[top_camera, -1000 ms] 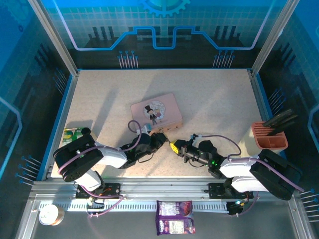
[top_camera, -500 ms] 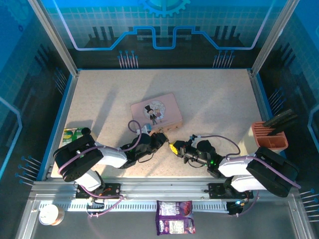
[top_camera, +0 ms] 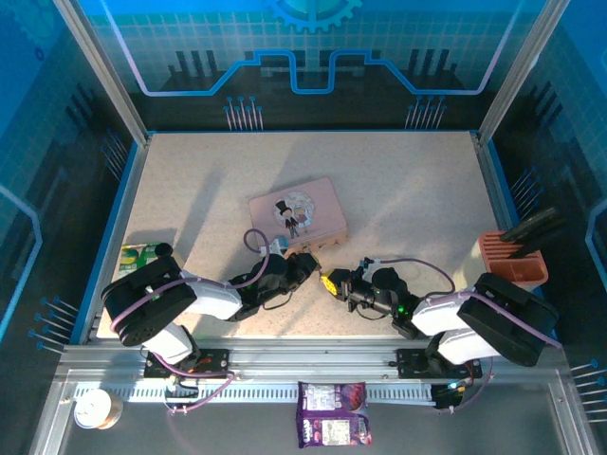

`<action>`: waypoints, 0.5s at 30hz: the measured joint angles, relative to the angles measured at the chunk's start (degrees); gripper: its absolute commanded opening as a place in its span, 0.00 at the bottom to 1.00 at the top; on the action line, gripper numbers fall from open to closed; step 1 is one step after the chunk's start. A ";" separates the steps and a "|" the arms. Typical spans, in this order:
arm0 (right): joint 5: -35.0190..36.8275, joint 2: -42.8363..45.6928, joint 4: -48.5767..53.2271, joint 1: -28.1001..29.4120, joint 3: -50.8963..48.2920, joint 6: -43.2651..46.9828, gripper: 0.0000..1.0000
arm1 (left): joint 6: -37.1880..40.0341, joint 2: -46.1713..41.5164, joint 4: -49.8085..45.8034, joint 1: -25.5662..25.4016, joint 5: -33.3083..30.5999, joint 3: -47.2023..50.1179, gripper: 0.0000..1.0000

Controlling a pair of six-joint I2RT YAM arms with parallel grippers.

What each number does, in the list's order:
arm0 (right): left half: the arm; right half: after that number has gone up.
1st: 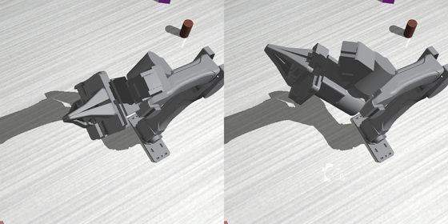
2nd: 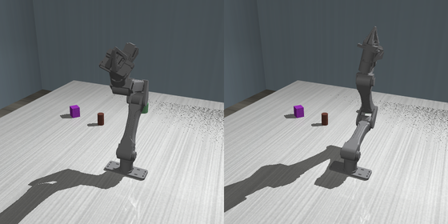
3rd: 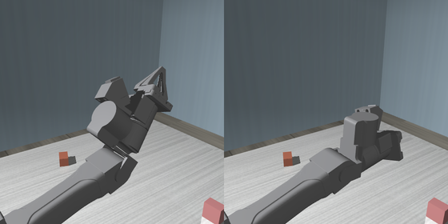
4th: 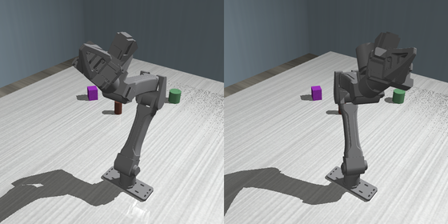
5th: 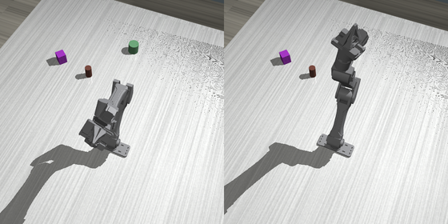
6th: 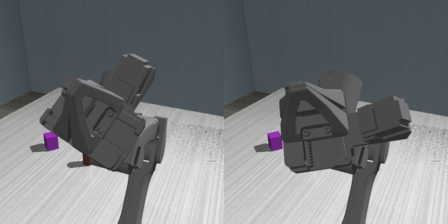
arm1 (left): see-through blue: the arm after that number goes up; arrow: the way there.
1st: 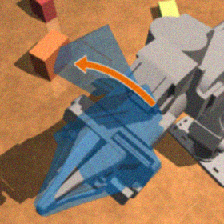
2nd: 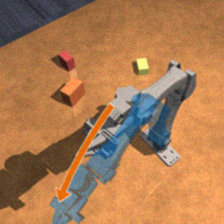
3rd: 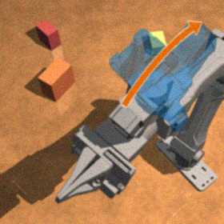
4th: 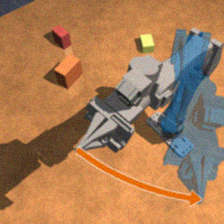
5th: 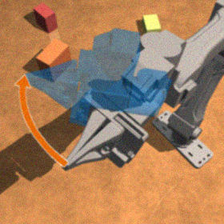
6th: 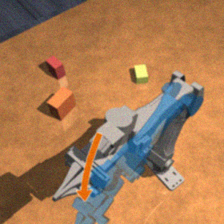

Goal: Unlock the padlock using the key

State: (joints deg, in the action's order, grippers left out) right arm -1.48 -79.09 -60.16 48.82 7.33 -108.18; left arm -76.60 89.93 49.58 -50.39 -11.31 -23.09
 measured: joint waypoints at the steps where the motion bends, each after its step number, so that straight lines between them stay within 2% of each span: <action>1: 0.04 -0.39 -0.55 0.00 0.07 -0.04 0.00 | 0.00 0.00 0.00 0.00 0.00 0.00 0.00; 8: 1.07 -0.24 -0.85 1.22 0.17 -0.28 0.00 | 0.00 0.00 0.00 0.00 -0.04 0.00 0.00; 15: 1.55 5.44 4.50 1.77 0.11 -0.20 0.00 | -0.02 0.02 0.04 0.00 -0.04 0.00 0.00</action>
State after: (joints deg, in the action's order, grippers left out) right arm 0.08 -73.65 -55.66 50.59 7.44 -108.38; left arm -76.62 89.95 49.63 -50.39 -11.35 -23.09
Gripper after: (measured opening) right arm 0.064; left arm 0.138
